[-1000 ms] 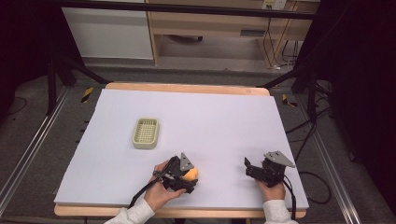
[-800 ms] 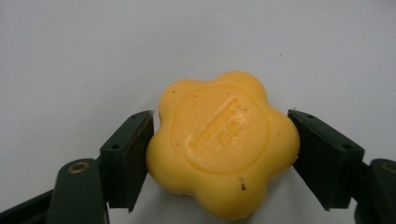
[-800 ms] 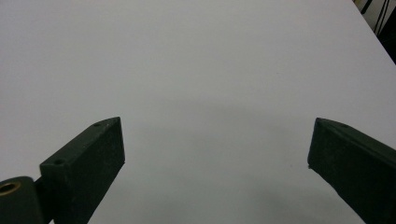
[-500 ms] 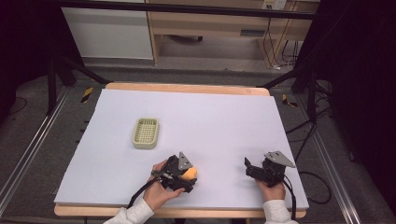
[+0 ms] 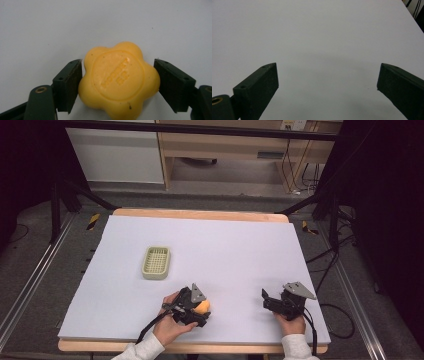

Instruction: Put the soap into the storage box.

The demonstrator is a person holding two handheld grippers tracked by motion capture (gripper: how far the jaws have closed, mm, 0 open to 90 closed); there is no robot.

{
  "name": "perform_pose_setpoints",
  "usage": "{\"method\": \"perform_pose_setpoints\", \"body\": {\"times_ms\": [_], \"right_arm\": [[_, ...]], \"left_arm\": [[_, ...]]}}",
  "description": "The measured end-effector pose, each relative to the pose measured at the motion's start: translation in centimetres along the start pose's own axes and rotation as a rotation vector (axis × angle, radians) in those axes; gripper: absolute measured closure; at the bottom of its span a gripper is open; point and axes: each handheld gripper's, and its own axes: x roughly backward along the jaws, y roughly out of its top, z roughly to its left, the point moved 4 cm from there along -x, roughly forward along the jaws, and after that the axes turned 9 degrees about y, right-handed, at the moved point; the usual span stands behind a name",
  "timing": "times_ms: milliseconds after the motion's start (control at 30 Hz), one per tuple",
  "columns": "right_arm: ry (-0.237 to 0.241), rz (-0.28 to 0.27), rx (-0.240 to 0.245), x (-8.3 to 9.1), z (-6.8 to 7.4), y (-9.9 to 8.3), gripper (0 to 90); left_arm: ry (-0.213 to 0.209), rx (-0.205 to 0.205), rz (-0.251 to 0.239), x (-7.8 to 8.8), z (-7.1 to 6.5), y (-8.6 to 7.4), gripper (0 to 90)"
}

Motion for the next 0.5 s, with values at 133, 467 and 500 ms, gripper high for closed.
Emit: {"method": "perform_pose_setpoints", "body": {"times_ms": [133,467,500], "right_arm": [[0.0,0.001,0.001,-0.01,-0.03,0.0,4.1],[0.001,0.007,-0.001,-0.05,-0.01,-0.01,4.0],[0.002,0.005,-0.001,-0.07,-0.02,-0.01,4.0]], "left_arm": [[-0.005,0.021,-0.004,-0.06,0.04,0.1,23.0],[0.004,0.017,0.003,-0.34,-0.02,0.14,24.9],[0.007,0.015,0.002,-0.36,-0.03,0.15,24.9]]}}
